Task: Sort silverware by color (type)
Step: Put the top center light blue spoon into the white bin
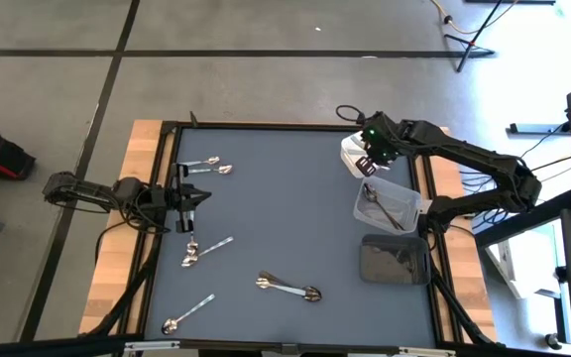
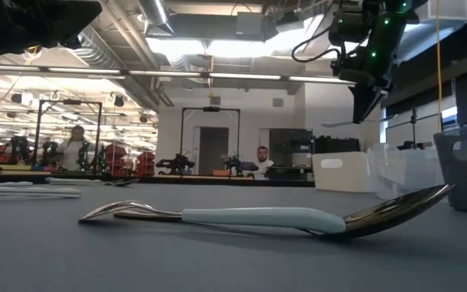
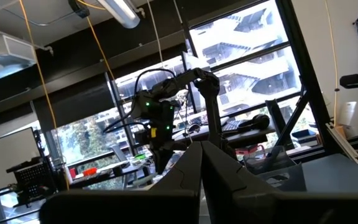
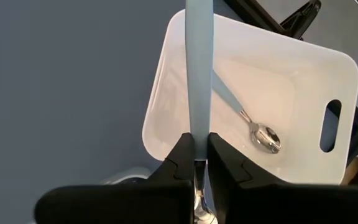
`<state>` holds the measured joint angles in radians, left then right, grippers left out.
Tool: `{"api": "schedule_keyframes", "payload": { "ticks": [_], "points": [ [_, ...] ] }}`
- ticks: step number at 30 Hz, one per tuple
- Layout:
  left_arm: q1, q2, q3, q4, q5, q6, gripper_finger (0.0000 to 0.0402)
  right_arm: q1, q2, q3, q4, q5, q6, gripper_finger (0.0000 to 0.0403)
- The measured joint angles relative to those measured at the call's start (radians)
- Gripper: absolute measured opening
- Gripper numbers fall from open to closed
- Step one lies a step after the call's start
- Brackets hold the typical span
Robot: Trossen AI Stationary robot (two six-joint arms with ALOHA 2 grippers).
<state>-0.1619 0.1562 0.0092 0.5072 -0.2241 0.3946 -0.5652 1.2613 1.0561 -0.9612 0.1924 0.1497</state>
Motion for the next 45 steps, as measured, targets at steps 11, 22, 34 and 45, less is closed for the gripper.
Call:
{"api": "schedule_keyframes", "payload": {
  "ticks": [11,22,34,45],
  "points": [
    [0.0,0.0,0.0,0.0,0.001,0.0,0.0002,0.0,0.0,0.0,0.001,0.006,-0.001,0.0014],
    [0.0,0.0,0.0,0.0,0.001,0.0,0.0002,0.001,0.0,0.0,0.004,0.038,-0.001,0.0014],
    [0.0,0.0,0.0,-0.002,0.001,0.0,0.0002,0.0,0.001,-0.223,0.343,0.117,-0.173,0.0014],
    [0.0,0.0,0.0,-0.001,0.001,0.001,0.0002,-0.1,0.001,-0.41,0.667,0.183,-0.255,0.0014]
  ]
}}
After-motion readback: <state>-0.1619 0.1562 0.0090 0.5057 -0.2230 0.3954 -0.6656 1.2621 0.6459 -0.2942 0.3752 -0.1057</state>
